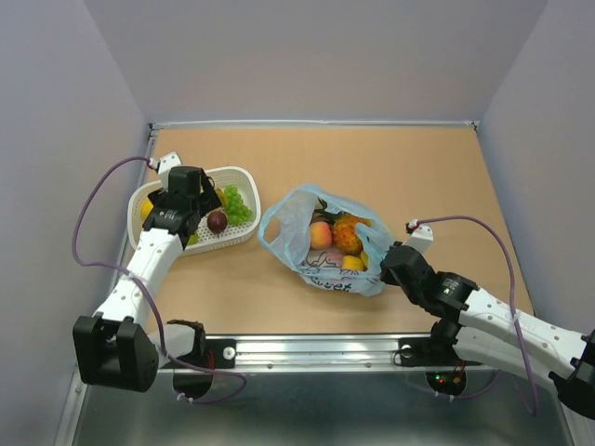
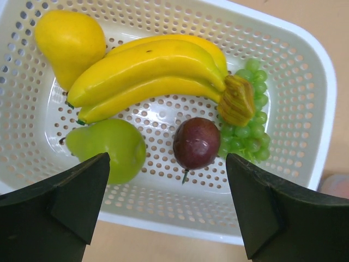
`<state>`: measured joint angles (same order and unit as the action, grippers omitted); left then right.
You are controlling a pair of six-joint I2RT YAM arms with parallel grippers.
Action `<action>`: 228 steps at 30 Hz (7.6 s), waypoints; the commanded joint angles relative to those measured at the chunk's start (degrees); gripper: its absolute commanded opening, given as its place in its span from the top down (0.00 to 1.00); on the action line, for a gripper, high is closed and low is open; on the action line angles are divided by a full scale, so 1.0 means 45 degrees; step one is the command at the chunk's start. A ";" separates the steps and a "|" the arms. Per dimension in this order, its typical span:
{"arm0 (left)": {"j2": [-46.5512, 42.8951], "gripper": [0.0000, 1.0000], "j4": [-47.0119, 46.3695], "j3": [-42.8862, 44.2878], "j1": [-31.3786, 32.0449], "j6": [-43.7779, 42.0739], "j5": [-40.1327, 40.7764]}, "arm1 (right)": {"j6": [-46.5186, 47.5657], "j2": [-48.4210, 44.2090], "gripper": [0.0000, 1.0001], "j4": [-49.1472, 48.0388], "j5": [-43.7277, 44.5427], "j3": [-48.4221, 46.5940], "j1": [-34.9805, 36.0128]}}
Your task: Untie the knot of the plastic bag and take out the fruit
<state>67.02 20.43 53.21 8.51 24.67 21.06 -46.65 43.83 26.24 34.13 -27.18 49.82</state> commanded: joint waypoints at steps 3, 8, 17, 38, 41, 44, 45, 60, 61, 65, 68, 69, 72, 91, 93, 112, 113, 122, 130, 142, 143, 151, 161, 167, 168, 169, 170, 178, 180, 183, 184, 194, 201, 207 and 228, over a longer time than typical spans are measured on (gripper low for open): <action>-0.2041 0.01 -0.0027 0.0128 0.2361 0.0494 -0.0832 | 0.0309 -0.0073 0.92 -0.0362 0.0502 -0.0073 -0.0076; -0.2550 0.03 -0.0066 0.0421 0.5993 0.1353 -0.0754 | 0.0368 0.0025 0.92 -0.0362 0.0541 -0.0249 -0.0076; -0.0230 0.05 -0.0652 0.1864 1.1328 0.2354 0.0006 | 0.0465 -0.0073 0.92 -0.0382 0.0404 -0.0191 -0.0076; 0.7935 0.06 -0.0066 0.5832 1.1215 -0.8624 -0.0204 | 0.0934 -0.1128 0.92 -0.0421 -0.0260 -0.0152 -0.0076; 0.8464 0.06 -0.0086 0.5812 1.0921 -0.8704 -0.0208 | 0.0934 -0.1147 0.92 -0.0421 -0.0280 -0.0113 -0.0056; 0.8835 0.07 -0.0261 0.5637 1.0765 -0.8704 -0.0149 | 0.0895 -0.1166 0.92 -0.0421 -0.0280 -0.0074 -0.0076; 0.8933 0.09 -0.0358 0.5559 1.0764 -0.8723 -0.0168 | 0.0914 -0.1128 0.92 -0.0421 -0.0260 -0.0054 -0.0076; 0.6866 0.67 0.0324 0.6086 1.0979 -0.7435 -0.2080 | 0.1070 -0.1089 0.92 -0.0421 -0.0007 -0.0054 -0.0075; 0.6593 0.67 0.0344 0.6105 1.0979 -0.7222 -0.2295 | 0.1071 -0.1050 0.92 -0.0421 0.0013 -0.0054 -0.0056; 0.4972 0.78 0.0111 0.6086 1.0941 -0.6947 -0.3447 | 0.1090 -0.0933 0.92 -0.0421 0.0091 -0.0093 -0.0075; 0.3897 0.78 -0.0183 0.6144 1.0746 -0.6596 -0.4229 | 0.1090 -0.0893 0.92 -0.0440 0.0130 -0.0132 -0.0076; 0.3682 0.78 -0.0241 0.6183 1.0436 -0.6479 -0.4366 | 0.1090 -0.0874 0.92 -0.0421 0.0111 -0.0132 -0.0076; 0.2939 0.78 -0.0281 0.6339 0.9365 -0.5543 -0.4135 | 0.1090 -0.0951 0.92 -0.0421 0.0092 -0.0113 -0.0076; 0.0183 0.71 -0.0397 0.0755 -0.1596 -0.1340 -0.2257 | 0.1325 -0.1187 0.92 -0.0421 0.0228 -0.0034 -0.0056; 0.0340 0.64 -0.0437 0.0364 -0.1716 -0.1379 -0.2414 | 0.1325 -0.1108 0.92 -0.0421 0.0228 -0.0073 -0.0076; -0.1589 0.01 0.0286 0.0226 -0.1290 -0.1341 -0.3485 | 0.1305 -0.0854 0.92 -0.0421 0.0384 -0.0347 -0.0076; -0.1787 0.01 0.0285 0.0246 -0.0996 -0.1283 -0.3566 | 0.1286 -0.0854 0.92 -0.0421 0.0442 -0.0347 -0.0076; -0.2649 0.04 -0.0007 0.0928 0.5759 0.0474 -0.3177 | -0.0646 -0.1537 0.92 -0.0362 0.0287 0.0453 -0.0075; -0.0426 0.07 -0.1879 0.1671 1.0780 0.1198 -0.1810 | -0.3343 -0.2885 0.91 -0.0206 -0.0514 0.1918 -0.0076; 0.5943 0.15 -0.2996 0.2531 1.3282 0.1725 -0.0558 | -0.3070 -0.2495 0.91 -0.0011 -0.0027 0.1548 -0.0076; 0.6371 0.15 -0.3015 0.2531 1.3632 0.1880 -0.0597 | -0.3012 -0.2533 0.91 -0.0011 0.0032 0.1528 -0.0076; 0.7546 0.11 -0.3113 0.2043 1.4748 0.3013 -0.0344 | -0.2777 -0.2436 0.88 -0.0011 0.0443 0.1411 -0.0056; 0.6395 0.08 -0.3172 0.2490 1.4691 0.4186 0.1432 | -0.2582 -0.2319 0.87 -0.0011 0.0541 0.1333 -0.0076; 0.7465 0.08 -0.3250 0.3329 1.4241 0.4246 0.1122 | -0.2484 -0.2397 0.87 -0.0011 0.0580 0.1274 -0.0075; 0.7643 0.08 -0.3250 0.3428 1.4222 0.4187 0.1160 | -0.2484 -0.2455 0.87 -0.0011 0.0560 0.1255 -0.0076; 0.7838 0.09 -0.3231 0.3526 1.4221 0.4129 0.1199 | -0.2465 -0.2494 0.87 -0.0011 0.0560 0.1255 -0.0076; 0.8227 0.09 -0.3172 0.3740 1.4144 0.4070 0.1276 | -0.2445 -0.2514 0.87 -0.0011 0.0560 0.1235 -0.0056; 0.9090 0.26 -0.2489 0.4249 1.3792 0.4128 0.1609 | -0.2386 -0.2670 0.87 -0.0011 0.0521 0.1293 -0.0056; 0.9148 0.33 -0.2313 0.4269 1.3772 0.4070 0.1629 | -0.2406 -0.2729 0.88 -0.0011 0.0521 0.1332 -0.0056; 0.8916 0.56 -0.2040 0.4094 1.3772 0.4128 0.1707 | -0.2406 -0.2749 0.88 -0.0011 0.0560 0.1333 -0.0076; 0.8740 0.62 -0.1942 0.4035 1.3772 0.4128 0.1784 | -0.2387 -0.2729 0.88 -0.0011 0.0560 0.1313 -0.0076; 0.3629 0.81 -0.0245 0.4307 1.3636 0.3055 0.3150 | -0.2269 -0.2593 0.87 -0.0011 0.0892 0.1255 -0.0076; 0.0753 0.81 0.0070 0.3238 0.9832 0.2430 0.2275 | -0.2192 -0.2495 0.88 -0.0030 0.0892 0.1177 -0.0076; -0.0206 0.80 -0.0202 0.2085 0.5794 0.1143 0.1493 | -0.2093 -0.2846 0.87 -0.0011 0.0795 0.1255 -0.0075; 0.0284 0.01 -0.0691 0.0227 0.2521 0.0807 -0.1788 | -0.1762 -0.2515 0.84 -0.0011 0.0775 0.1040 -0.0075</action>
<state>73.38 17.74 54.85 19.40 27.88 15.46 -55.59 32.25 26.59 36.01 -19.03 49.82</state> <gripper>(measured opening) 0.986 0.157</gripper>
